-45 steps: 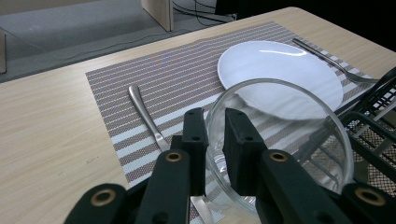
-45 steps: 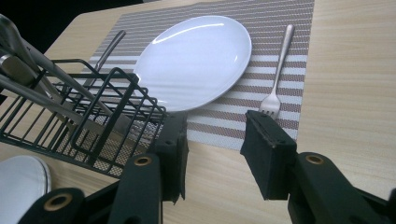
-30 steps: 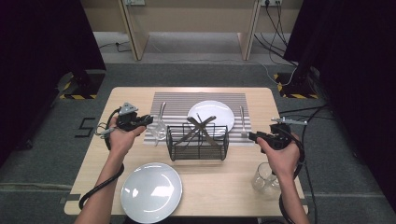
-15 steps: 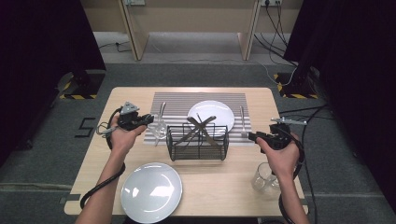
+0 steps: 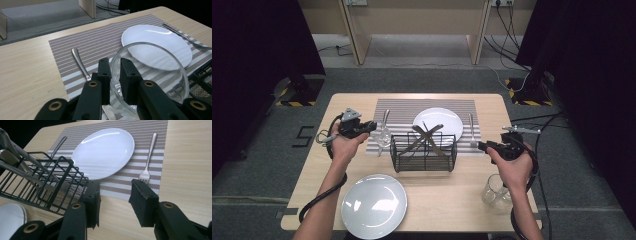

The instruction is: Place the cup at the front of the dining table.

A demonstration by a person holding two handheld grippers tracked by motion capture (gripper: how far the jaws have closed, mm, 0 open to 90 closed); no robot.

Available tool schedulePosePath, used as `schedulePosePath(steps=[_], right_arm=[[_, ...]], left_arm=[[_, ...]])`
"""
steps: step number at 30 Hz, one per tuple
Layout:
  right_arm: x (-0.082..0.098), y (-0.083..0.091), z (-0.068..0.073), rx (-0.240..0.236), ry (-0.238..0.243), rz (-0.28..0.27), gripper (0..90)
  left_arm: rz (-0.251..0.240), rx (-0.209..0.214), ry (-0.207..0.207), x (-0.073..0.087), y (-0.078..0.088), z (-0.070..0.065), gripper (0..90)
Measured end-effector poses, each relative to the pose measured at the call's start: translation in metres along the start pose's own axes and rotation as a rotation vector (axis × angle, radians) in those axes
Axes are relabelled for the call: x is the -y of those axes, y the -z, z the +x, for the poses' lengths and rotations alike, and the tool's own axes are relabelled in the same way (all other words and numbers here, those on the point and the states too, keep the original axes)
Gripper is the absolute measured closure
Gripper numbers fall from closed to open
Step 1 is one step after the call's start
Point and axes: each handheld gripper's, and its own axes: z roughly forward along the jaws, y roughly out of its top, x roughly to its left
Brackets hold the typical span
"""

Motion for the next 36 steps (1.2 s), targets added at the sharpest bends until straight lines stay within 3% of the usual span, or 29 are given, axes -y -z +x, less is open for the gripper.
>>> schedulePosePath(steps=[36], right_arm=[[0.0,-0.001,0.0,-0.002,0.004,0.0,59.5]], left_arm=[[-0.003,0.003,0.0,-0.001,-0.015,0.0,78.7]])
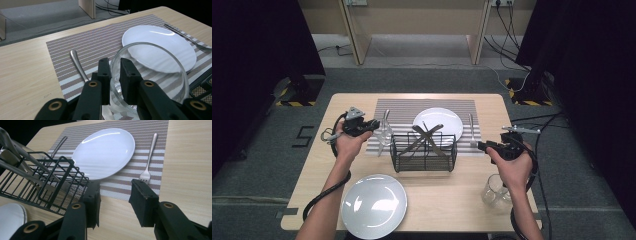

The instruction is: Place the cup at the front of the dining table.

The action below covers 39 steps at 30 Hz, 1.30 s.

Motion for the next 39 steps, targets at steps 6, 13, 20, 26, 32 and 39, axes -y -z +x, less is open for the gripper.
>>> schedulePosePath(steps=[6,13,20,26,32,39], right_arm=[[0.0,0.0,0.0,0.001,0.001,0.003,59.5],[0.0,-0.001,0.0,0.0,0.001,0.001,59.5],[0.0,-0.001,0.0,0.0,0.001,-0.002,59.5],[0.0,-0.001,0.0,-0.002,0.0,-0.003,59.5],[0.001,-0.001,0.0,-0.001,-0.001,-0.001,59.5],[0.001,-0.001,0.0,-0.002,0.001,-0.001,59.4]], left_arm=[[0.0,0.004,0.0,0.0,-0.003,-0.001,78.7],[-0.004,0.014,-0.006,0.0,-0.005,-0.001,78.7],[-0.006,0.012,-0.003,-0.001,-0.007,-0.001,78.7],[-0.01,0.018,-0.003,-0.001,-0.01,-0.001,78.6],[-0.014,0.019,-0.002,-0.002,-0.012,-0.002,78.6],[-0.014,0.022,0.002,-0.001,-0.015,-0.002,78.6]])
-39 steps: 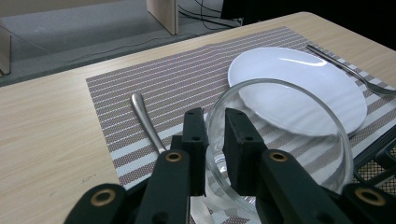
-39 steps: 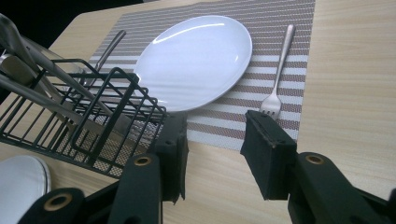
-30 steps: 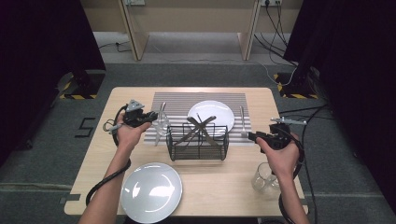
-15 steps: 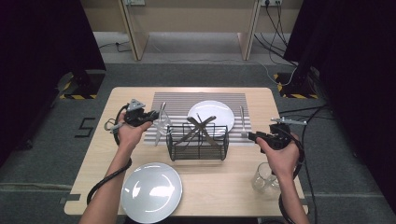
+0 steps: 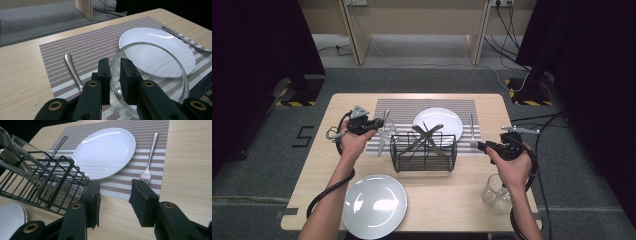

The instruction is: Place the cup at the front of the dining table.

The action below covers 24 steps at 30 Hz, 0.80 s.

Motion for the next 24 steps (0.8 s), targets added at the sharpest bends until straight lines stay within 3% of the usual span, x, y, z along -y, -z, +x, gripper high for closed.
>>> schedulePosePath(steps=[24], right_arm=[[0.0002,-0.0009,0.0008,-0.003,0.0,0.002,59.5]], left_arm=[[-0.004,0.005,-0.002,-0.0028,-0.0062,-0.0008,78.6]])
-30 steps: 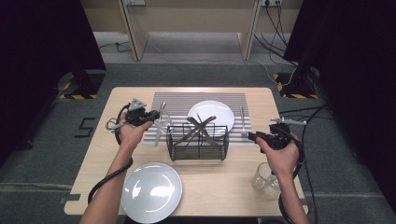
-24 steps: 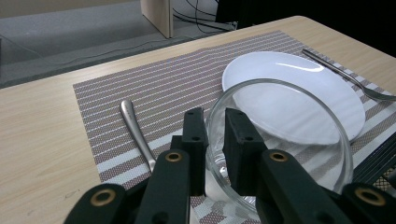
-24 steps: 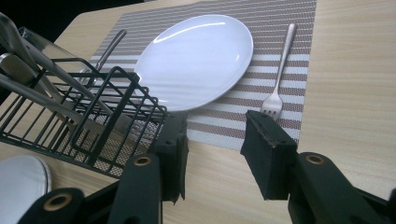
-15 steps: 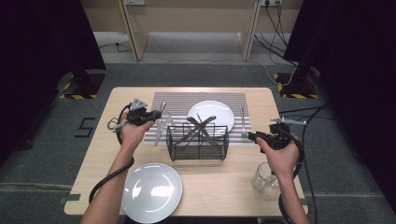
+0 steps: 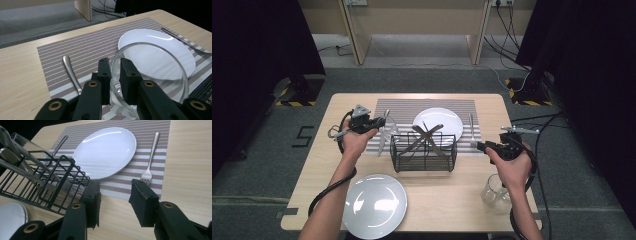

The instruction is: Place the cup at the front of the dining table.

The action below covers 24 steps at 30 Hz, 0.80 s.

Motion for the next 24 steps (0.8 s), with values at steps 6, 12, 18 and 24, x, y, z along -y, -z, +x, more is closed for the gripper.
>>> schedulePosePath(steps=[6,12,18,24], right_arm=[[0.0,-0.0008,0.0005,-0.001,0.003,0.002,59.5],[-0.0001,-0.0004,0.0003,-0.001,0.002,0.001,59.5],[-0.0002,0.0,0.0,-0.001,0.003,0.0,59.5],[-0.0004,0.0006,-0.0002,0.001,-0.001,0.0,59.5]], left_arm=[[0.004,0.0,0.0,0.0003,-0.003,-0.0005,78.6],[0.006,0.001,-0.001,-0.0002,-0.0059,-0.001,78.6],[0.01,0.004,-0.003,-0.0006,-0.0086,-0.0023,78.6],[0.008,0.01,-0.001,-0.0019,-0.0099,-0.0033,78.6]])
